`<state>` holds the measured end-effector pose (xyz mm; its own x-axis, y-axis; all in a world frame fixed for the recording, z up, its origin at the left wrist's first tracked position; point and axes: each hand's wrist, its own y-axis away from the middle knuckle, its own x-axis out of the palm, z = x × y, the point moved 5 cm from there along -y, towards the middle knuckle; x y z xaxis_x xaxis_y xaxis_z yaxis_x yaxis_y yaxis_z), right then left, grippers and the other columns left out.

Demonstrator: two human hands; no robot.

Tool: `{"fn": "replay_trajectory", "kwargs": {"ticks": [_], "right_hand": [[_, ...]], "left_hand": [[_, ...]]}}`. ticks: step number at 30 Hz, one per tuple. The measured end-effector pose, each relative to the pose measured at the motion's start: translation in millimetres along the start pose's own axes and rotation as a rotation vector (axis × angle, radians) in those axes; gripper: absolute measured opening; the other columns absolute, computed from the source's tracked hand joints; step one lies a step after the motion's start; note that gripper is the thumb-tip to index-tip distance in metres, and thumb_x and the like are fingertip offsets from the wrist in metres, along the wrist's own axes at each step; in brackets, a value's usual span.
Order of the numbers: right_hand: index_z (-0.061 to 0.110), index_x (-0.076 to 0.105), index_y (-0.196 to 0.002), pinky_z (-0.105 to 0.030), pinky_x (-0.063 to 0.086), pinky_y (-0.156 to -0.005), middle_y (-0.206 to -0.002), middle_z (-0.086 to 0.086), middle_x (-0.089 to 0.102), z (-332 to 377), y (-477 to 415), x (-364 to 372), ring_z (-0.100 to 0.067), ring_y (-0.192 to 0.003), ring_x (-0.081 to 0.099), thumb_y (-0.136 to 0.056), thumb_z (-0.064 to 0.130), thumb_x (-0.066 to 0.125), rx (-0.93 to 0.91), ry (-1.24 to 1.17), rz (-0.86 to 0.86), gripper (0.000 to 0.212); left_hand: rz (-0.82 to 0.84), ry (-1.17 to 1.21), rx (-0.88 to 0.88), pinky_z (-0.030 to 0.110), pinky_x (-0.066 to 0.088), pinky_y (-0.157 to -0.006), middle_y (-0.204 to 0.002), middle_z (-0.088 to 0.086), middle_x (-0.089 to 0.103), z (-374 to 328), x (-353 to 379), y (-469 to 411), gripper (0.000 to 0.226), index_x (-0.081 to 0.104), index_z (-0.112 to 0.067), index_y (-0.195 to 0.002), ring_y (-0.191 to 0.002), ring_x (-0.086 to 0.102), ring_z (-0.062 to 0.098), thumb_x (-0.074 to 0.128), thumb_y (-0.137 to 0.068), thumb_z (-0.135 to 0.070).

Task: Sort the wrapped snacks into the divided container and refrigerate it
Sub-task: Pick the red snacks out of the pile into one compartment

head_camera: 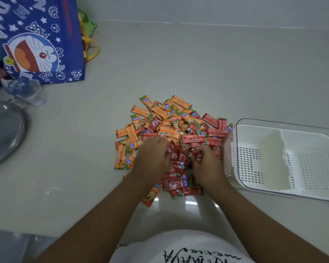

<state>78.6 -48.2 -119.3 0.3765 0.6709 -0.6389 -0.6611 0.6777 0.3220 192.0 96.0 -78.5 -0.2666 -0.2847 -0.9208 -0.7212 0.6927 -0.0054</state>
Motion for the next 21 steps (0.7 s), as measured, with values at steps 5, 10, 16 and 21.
{"fn": "replay_trajectory", "kwargs": {"ticks": [5,10,16,21], "right_hand": [[0.03,0.054,-0.086,-0.02,0.039,-0.052,-0.075,0.018,0.058,7,2,4,0.005,-0.067,0.052,-0.088,0.033,0.071,-0.107,0.074,0.01,0.017],[0.029,0.064,-0.108,-0.022,0.047,-0.07,-0.099,0.012,0.053,32,-6,-5,-0.005,-0.083,0.052,-0.083,0.008,0.07,-0.297,0.123,-0.071,0.033],[0.018,0.039,-0.15,-0.033,0.045,-0.1,-0.148,-0.003,0.036,36,-16,3,-0.023,-0.124,0.049,-0.081,-0.004,0.068,-0.25,0.239,0.023,0.077],[0.013,0.063,-0.128,-0.024,0.041,-0.087,-0.122,-0.001,0.058,34,-12,3,-0.023,-0.111,0.056,-0.079,-0.01,0.063,-0.261,0.216,0.001,0.054]], "left_hand": [[-0.033,0.283,-0.098,0.026,0.035,-0.082,-0.098,-0.004,0.05,16,-12,20,0.015,0.058,-0.019,-0.099,-0.096,0.044,0.013,0.059,-0.099,-0.034],[0.039,0.551,-0.296,0.026,0.052,-0.051,-0.081,-0.01,0.064,29,-5,29,0.015,0.048,-0.034,-0.101,-0.067,0.063,-0.001,0.061,-0.098,-0.029],[0.021,0.565,-0.394,0.02,0.046,-0.06,-0.093,-0.02,0.063,43,-3,14,0.025,0.048,-0.041,-0.11,-0.079,0.065,-0.002,0.06,-0.098,-0.023],[-0.058,0.3,-0.308,0.041,0.057,-0.079,-0.103,-0.001,0.069,56,-15,-16,0.027,0.062,-0.02,-0.113,-0.099,0.065,0.021,0.074,-0.089,-0.024]]}}
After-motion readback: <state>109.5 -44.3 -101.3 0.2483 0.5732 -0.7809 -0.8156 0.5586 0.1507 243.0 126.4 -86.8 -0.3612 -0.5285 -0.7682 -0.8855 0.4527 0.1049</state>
